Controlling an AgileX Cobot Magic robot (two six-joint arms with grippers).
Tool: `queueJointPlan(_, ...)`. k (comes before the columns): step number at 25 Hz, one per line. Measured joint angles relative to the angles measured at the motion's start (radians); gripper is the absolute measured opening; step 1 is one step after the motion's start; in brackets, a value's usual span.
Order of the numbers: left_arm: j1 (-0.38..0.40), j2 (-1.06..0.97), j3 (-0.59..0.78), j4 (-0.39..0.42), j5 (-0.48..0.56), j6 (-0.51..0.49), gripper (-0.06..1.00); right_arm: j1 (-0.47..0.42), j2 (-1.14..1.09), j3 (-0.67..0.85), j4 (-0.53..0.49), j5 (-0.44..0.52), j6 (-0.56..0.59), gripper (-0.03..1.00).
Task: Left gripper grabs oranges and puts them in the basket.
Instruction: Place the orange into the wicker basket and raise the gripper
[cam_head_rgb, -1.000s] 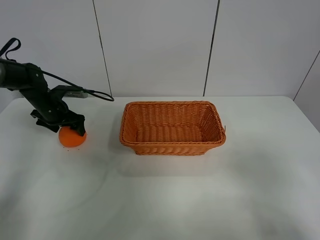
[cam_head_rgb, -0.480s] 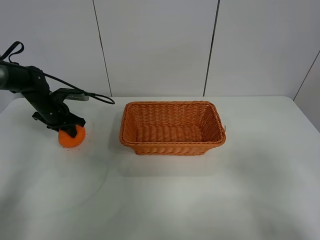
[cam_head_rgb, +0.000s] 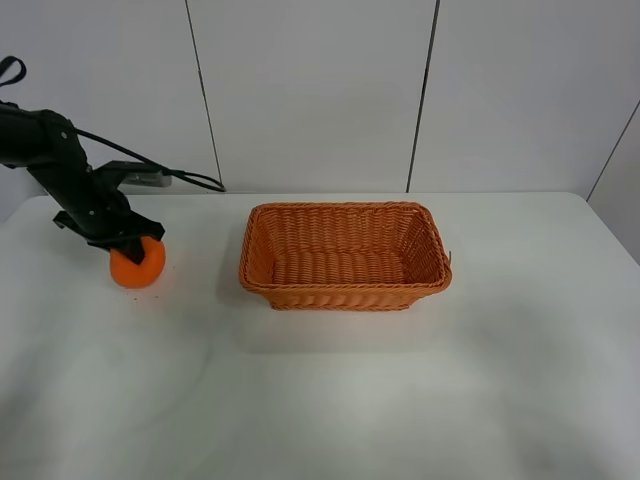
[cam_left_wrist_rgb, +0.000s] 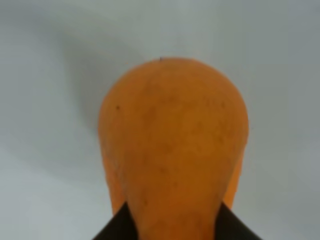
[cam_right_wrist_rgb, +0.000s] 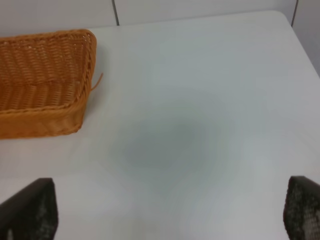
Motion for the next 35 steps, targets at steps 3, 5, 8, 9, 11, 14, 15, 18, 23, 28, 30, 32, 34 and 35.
queueJointPlan(3,0.0,-0.08,0.0,0.0,0.037,-0.025,0.25,0.0,0.0,0.0,0.0,0.0,0.0,0.69)
queueJointPlan(5,0.0,-0.134,0.0,-0.005,0.082,-0.031,0.25,0.0,0.0,0.0,0.0,0.0,0.0,0.69)
queueJointPlan(8,-0.004,-0.216,0.001,-0.02,0.147,-0.034,0.25,0.0,0.0,0.0,0.0,0.0,0.0,0.69)
queueJointPlan(9,-0.009,-0.236,0.001,-0.027,0.166,-0.034,0.25,0.0,0.0,0.0,0.0,0.0,0.0,0.69)
queueJointPlan(11,-0.036,-0.281,0.001,-0.038,0.182,-0.033,0.25,0.0,0.0,0.0,0.0,0.0,0.0,0.69)
queueJointPlan(14,-0.11,-0.315,-0.011,-0.058,0.195,-0.033,0.25,0.0,0.0,0.0,0.0,0.0,0.0,0.69)
queueJointPlan(15,-0.139,-0.316,-0.02,-0.059,0.197,-0.033,0.25,0.0,0.0,0.0,0.0,0.0,0.0,0.69)
queueJointPlan(18,-0.207,-0.316,-0.035,-0.065,0.195,-0.033,0.25,0.0,0.0,0.0,0.0,0.0,0.0,0.69)
queueJointPlan(23,-0.303,-0.312,-0.04,-0.081,0.133,-0.034,0.25,0.0,0.0,0.0,0.0,0.0,0.0,0.69)
queueJointPlan(28,-0.391,-0.255,-0.053,-0.093,0.07,-0.048,0.25,0.0,0.0,0.0,0.0,0.0,0.0,0.69)
queueJointPlan(30,-0.415,-0.209,-0.083,-0.097,0.06,-0.052,0.25,0.0,0.0,0.0,0.0,0.0,0.0,0.69)
queueJointPlan(32,-0.433,-0.153,-0.123,-0.102,0.059,-0.053,0.25,0.0,0.0,0.0,0.0,0.0,0.0,0.69)
queueJointPlan(34,-0.448,-0.098,-0.176,-0.103,0.058,-0.053,0.25,0.0,0.0,0.0,0.0,0.0,0.0,0.69)
queueJointPlan(35,-0.457,-0.068,-0.2,-0.103,0.058,-0.053,0.25,0.0,0.0,0.0,0.0,0.0,0.0,0.69)
